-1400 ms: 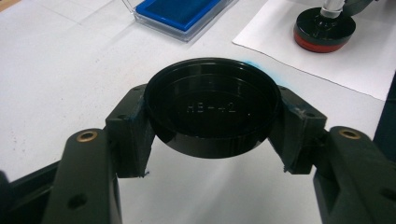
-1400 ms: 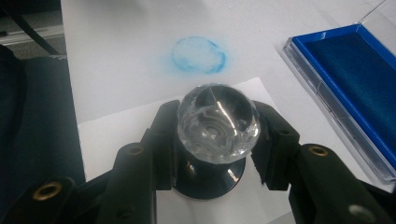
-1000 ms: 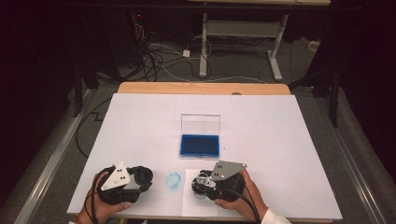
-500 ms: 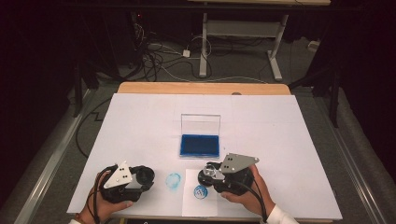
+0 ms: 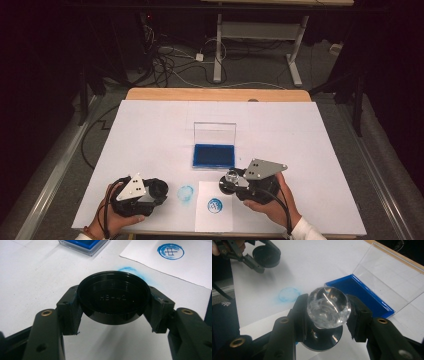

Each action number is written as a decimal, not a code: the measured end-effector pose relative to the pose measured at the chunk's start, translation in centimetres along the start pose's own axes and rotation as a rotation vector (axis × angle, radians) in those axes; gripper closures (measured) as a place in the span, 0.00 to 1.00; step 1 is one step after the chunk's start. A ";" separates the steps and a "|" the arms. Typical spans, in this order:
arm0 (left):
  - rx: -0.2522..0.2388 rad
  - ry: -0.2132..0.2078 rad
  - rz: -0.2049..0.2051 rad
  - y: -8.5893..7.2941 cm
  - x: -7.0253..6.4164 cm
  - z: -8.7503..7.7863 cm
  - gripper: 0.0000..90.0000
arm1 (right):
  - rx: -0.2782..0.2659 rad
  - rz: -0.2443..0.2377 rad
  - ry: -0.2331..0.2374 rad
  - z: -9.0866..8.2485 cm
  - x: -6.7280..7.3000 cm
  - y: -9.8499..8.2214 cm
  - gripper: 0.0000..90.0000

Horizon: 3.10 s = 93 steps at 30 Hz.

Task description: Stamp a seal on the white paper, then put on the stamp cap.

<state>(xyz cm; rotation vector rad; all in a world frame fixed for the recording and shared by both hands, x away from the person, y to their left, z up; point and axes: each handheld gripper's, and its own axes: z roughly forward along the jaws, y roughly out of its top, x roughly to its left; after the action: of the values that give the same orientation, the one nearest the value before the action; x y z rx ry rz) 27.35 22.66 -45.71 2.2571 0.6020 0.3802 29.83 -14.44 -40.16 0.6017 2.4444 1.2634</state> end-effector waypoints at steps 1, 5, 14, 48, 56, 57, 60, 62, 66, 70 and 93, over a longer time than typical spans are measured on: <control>0.001 -0.003 0.000 0.0 0.0 0.1 0.41 | -0.002 0.002 -0.005 -0.1 -0.1 0.0 0.63; 0.009 -0.007 0.007 0.1 -0.3 0.4 0.41 | -0.009 0.011 -0.013 -0.2 -0.4 0.1 0.63; 0.000 -0.027 0.020 0.7 -0.4 1.0 0.41 | -0.030 0.025 -0.029 -0.8 -0.7 0.1 0.63; -0.112 -0.147 0.023 6.5 -1.8 6.0 0.41 | -0.176 0.029 0.032 0.6 -0.4 4.9 0.63; -0.147 -0.158 0.017 7.7 -2.1 6.8 0.41 | -0.173 0.027 0.064 1.6 0.5 5.2 0.63; -0.148 -0.156 0.021 7.8 -2.1 6.8 0.41 | -0.171 0.027 0.069 1.7 0.5 5.2 0.63; -0.157 -0.158 0.020 8.1 -2.2 6.9 0.41 | -0.166 0.029 0.077 2.0 0.7 5.2 0.63; -0.163 -0.160 0.017 8.1 -2.2 6.8 0.41 | -0.161 0.034 0.080 2.2 0.8 5.1 0.63; -0.170 -0.160 0.019 8.2 -2.3 6.7 0.41 | -0.154 0.033 0.088 2.5 0.9 4.9 0.63; -0.170 -0.161 0.025 8.2 -2.4 6.7 0.41 | -0.145 0.036 0.095 2.9 1.2 4.8 0.63; -0.156 -0.145 0.051 8.0 -2.5 6.6 0.41 | -0.122 0.056 0.114 3.5 1.2 3.9 0.63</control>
<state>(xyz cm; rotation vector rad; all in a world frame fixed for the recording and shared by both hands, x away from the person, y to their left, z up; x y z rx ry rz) 30.56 12.56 -44.40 2.1314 0.4255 0.2761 31.31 -9.38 -39.01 0.5833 2.4337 1.4951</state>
